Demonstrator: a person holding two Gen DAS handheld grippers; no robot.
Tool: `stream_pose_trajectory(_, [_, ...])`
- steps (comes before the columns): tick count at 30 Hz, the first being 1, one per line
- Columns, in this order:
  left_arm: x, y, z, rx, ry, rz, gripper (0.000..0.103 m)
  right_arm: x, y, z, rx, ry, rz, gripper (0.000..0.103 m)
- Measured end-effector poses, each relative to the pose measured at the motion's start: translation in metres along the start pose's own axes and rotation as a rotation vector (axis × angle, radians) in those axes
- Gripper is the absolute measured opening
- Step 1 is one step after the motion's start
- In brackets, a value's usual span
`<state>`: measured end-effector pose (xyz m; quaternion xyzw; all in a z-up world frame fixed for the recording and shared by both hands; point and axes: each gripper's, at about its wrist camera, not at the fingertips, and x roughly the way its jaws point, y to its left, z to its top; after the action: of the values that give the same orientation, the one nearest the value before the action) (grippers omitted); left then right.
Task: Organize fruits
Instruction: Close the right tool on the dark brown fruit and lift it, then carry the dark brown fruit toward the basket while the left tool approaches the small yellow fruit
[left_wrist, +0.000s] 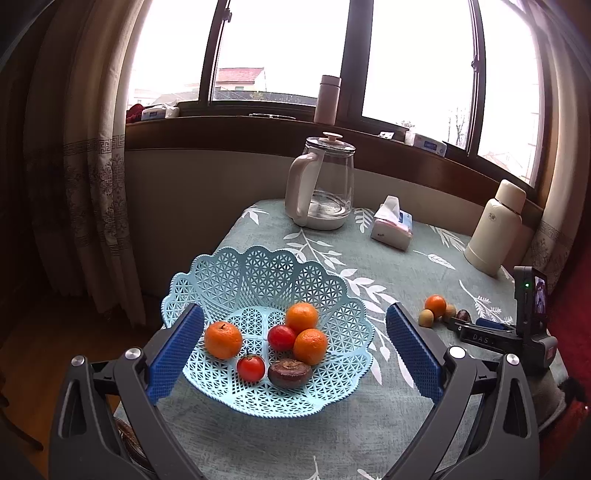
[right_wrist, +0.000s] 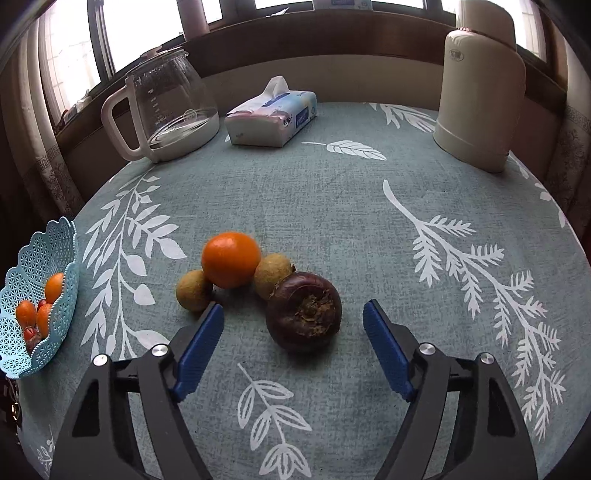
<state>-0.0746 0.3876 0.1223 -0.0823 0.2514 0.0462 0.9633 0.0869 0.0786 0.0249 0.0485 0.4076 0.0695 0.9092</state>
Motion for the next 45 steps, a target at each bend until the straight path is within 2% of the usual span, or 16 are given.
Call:
stream_pose_trajectory(2, [0.001, 0.0, -0.001, 0.0, 0.002, 0.0, 0.1, 0.003, -0.003, 0.001, 0.009, 0.014, 0.007, 0.068])
stream_pose_trajectory(10, [0.004, -0.006, -0.004, 0.014, 0.014, -0.006, 0.1, 0.007, -0.005, 0.003, -0.004, 0.03, -0.012, 0.044])
stream_pose_trajectory(12, [0.005, -0.008, -0.005, 0.019, 0.016, -0.008, 0.1, 0.006, -0.006, 0.003, -0.003, 0.03, 0.0, 0.042])
stream_pose_trajectory(23, [0.02, -0.026, -0.018, 0.048, 0.075, -0.034, 0.1, -0.014, -0.013, -0.008, 0.013, 0.007, 0.005, 0.042])
stream_pose_trajectory(30, [0.028, -0.046, -0.019, 0.088, 0.09, -0.041, 0.1, -0.037, -0.022, -0.015, 0.047, -0.035, 0.038, 0.042])
stream_pose_trajectory(45, [0.063, -0.115, -0.023, 0.224, 0.137, -0.098, 0.1, -0.068, -0.04, -0.022, 0.081, -0.146, 0.033, 0.042])
